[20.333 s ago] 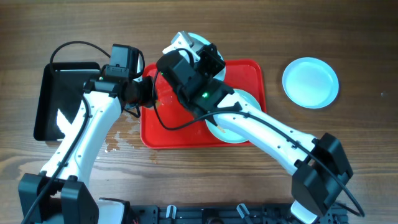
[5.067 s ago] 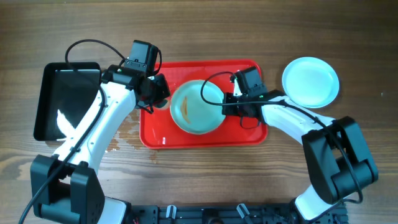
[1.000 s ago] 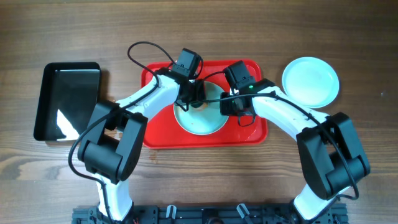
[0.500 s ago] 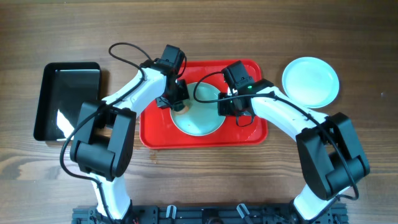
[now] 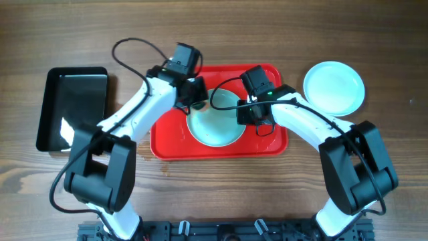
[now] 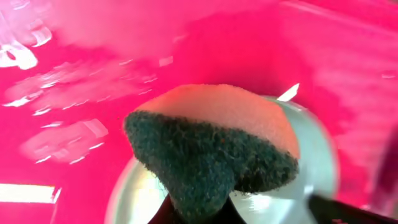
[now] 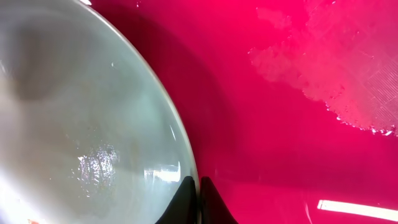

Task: Clean dirty plates on tray and stack at the side
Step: 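Keep scrubbing the plate's inner surface with the sponge in circles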

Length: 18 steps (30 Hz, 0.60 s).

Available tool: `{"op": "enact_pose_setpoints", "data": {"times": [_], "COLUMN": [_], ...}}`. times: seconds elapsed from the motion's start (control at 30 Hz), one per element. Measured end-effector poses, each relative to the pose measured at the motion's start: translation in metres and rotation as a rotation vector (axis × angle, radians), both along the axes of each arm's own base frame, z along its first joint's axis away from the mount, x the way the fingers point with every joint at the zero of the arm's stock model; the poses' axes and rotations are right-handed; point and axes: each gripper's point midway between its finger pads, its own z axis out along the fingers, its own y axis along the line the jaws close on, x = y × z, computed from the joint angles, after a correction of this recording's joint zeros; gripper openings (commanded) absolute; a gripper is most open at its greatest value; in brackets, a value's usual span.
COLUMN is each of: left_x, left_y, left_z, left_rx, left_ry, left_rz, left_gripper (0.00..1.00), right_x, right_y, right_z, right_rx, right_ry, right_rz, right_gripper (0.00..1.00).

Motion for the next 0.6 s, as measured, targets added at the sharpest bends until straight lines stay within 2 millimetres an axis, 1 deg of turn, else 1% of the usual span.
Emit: {"op": "enact_pose_setpoints", "data": {"times": [0.03,0.07,0.17,0.23,0.37,0.43,0.6], "left_x": [0.001,0.004,0.010,0.012,0.008,0.006,0.001], "left_y": [-0.006,-0.018,-0.031,-0.038,-0.043,-0.044,-0.041], "left_z": [0.000,0.000,-0.005,-0.017,-0.043,-0.051,-0.052], "left_rx": [-0.006,-0.022,-0.046,-0.060,-0.064,-0.068,-0.056], "left_ry": [-0.013,-0.038,-0.060,-0.049,0.002,0.019,0.050], "left_rz": [-0.010,-0.028,-0.045,-0.054,-0.067,-0.071,-0.069], "left_gripper": [0.04,0.04,0.04,0.04,0.04,0.04,0.04], "right_x": [0.000,0.000,0.000,0.000,0.000,0.000,-0.001], "right_y": [0.000,0.000,0.000,-0.001,-0.001,-0.001,-0.001], "right_z": [0.000,0.000,0.000,0.000,0.000,0.000,-0.001], "right_rx": [0.000,-0.001,-0.002,-0.004,-0.005,-0.005,-0.007], "right_ry": [0.000,0.001,0.001,0.001,0.001,0.001,0.005], "right_rz": [0.000,0.000,0.000,-0.001,-0.001,-0.001,-0.001], "right_gripper": [0.04,0.04,0.04,0.04,0.04,0.04,0.04]}}
